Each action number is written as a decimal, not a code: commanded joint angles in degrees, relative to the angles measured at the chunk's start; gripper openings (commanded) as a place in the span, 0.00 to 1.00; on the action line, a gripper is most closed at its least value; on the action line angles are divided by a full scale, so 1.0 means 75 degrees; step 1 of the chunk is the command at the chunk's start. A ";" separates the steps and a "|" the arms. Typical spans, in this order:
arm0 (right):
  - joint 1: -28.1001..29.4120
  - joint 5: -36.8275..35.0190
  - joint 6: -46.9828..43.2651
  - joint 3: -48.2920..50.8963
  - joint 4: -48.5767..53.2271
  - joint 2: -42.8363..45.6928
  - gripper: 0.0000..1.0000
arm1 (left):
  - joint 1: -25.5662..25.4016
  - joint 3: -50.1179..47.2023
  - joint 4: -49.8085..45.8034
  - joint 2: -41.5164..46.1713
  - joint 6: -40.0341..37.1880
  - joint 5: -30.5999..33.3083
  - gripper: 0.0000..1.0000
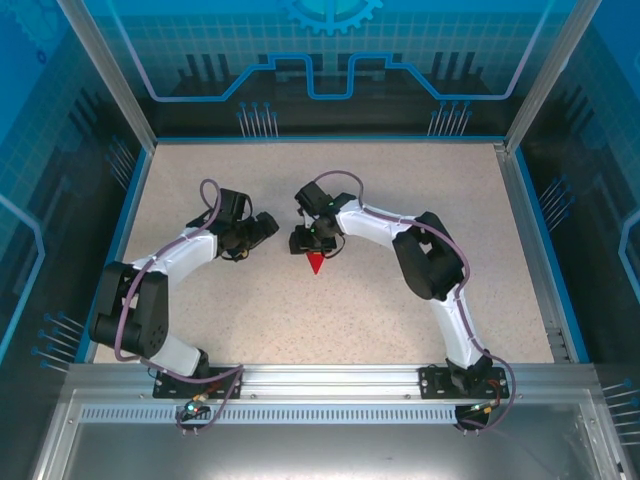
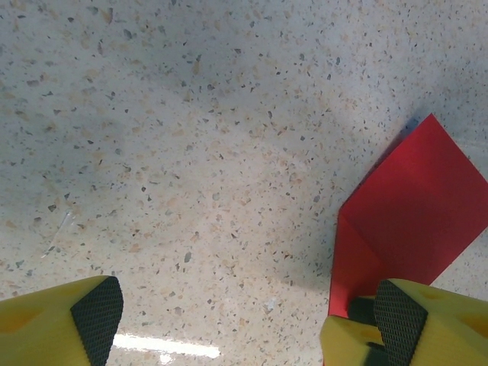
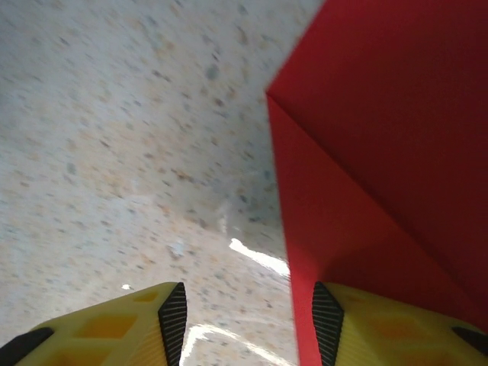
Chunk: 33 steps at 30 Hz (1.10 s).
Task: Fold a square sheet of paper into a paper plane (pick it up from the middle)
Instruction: Move the paper to the center of the table.
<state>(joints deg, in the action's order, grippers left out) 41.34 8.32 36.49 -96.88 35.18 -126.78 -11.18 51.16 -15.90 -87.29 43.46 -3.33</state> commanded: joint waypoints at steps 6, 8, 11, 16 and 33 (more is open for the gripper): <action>-0.0086 0.0417 -0.2164 0.0521 0.0580 0.0072 0.50 | 0.0058 0.0033 0.0109 0.0049 -0.0029 -0.0271 0.90; -0.0185 0.0664 -0.2974 0.0847 0.0615 0.0186 0.50 | 0.0061 0.0035 0.0105 0.0045 -0.0049 -0.0338 0.90; -0.0462 0.0961 -0.4077 0.1265 0.0894 0.0323 0.50 | 0.0061 0.0011 0.0154 0.0082 -0.0121 -0.0441 0.90; -0.0711 0.1232 -0.4477 0.1720 0.0488 0.1308 0.52 | 0.0061 -0.0259 0.0613 0.0230 -0.0240 -0.0798 0.91; -0.0711 0.0641 -0.0569 0.3401 -0.2237 0.2890 0.53 | -0.0066 -0.0667 0.1720 0.0101 -0.0053 -0.1691 0.98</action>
<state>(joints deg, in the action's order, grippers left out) 35.97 12.45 28.08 -72.38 22.76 -104.81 -11.31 46.74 -4.89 -86.83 43.24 -13.96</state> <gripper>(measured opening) 0.528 0.985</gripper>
